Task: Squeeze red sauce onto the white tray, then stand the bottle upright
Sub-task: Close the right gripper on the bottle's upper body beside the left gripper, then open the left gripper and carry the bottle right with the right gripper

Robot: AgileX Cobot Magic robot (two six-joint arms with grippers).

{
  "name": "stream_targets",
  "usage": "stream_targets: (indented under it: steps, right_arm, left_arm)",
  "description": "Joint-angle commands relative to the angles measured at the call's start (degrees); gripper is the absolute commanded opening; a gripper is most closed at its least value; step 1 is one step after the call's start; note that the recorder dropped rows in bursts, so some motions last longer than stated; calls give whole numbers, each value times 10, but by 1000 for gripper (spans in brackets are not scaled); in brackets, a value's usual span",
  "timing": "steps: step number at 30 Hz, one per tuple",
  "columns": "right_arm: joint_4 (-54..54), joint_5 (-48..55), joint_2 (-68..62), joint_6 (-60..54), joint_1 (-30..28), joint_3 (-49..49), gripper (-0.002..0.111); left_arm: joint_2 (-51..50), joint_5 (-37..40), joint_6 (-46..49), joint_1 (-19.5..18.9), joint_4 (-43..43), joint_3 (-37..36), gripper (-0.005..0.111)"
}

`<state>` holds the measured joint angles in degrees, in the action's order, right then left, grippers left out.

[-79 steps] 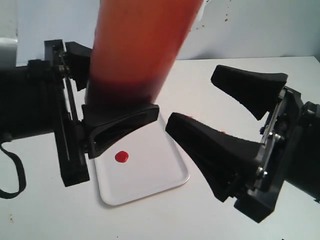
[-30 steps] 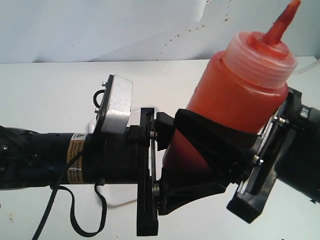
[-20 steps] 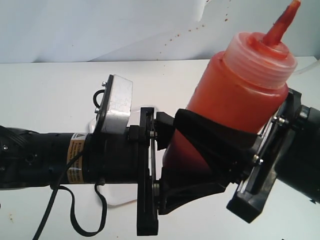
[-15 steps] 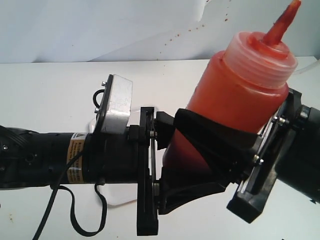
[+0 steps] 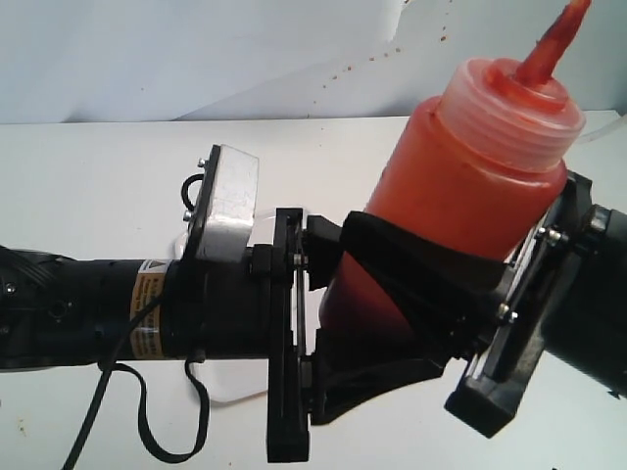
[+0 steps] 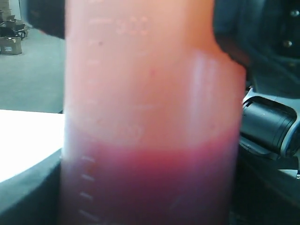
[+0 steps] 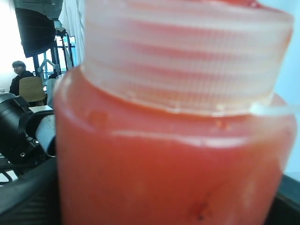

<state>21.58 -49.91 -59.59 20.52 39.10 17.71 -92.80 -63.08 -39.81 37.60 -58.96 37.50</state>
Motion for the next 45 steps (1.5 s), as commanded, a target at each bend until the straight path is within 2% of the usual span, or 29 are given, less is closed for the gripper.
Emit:
stream_targets:
  steps: [1, 5, 12, 20, 24, 28, 34, 41, 45]
  right_arm:
    - [-17, -8, -2, -23, -2, -2, 0]
    - [-50, -9, -2, -30, -2, -2, 0]
    - [-132, -9, -2, -114, -2, -2, 0]
    - [-363, 32, -4, -309, -3, -2, 0]
    - [-412, 9, -37, -384, -3, -2, 0]
    - [-424, -62, -120, -385, -27, 4, 0]
    - [-431, -74, -283, -342, -90, 87, 0]
    - [-357, -117, -429, -257, -156, 175, 0]
    - [-327, -118, -492, -230, -184, 214, 0]
  left_arm:
    - [5, -24, -4, 4, 1, 2, 105]
    - [5, -24, -4, 4, 0, 2, 104]
    - [5, -12, -4, 3, -3, 2, 104]
    - [5, 147, -1, 3, -3, 2, 104]
    - [5, 173, 11, 3, 2, 2, 104]
    - [5, 174, 26, 3, 17, 2, 104]
    - [5, 212, 27, 3, 13, 2, 104]
    - [5, 273, 28, 2, 16, 2, 104]
    - [5, 273, 28, -17, 19, 2, 104]
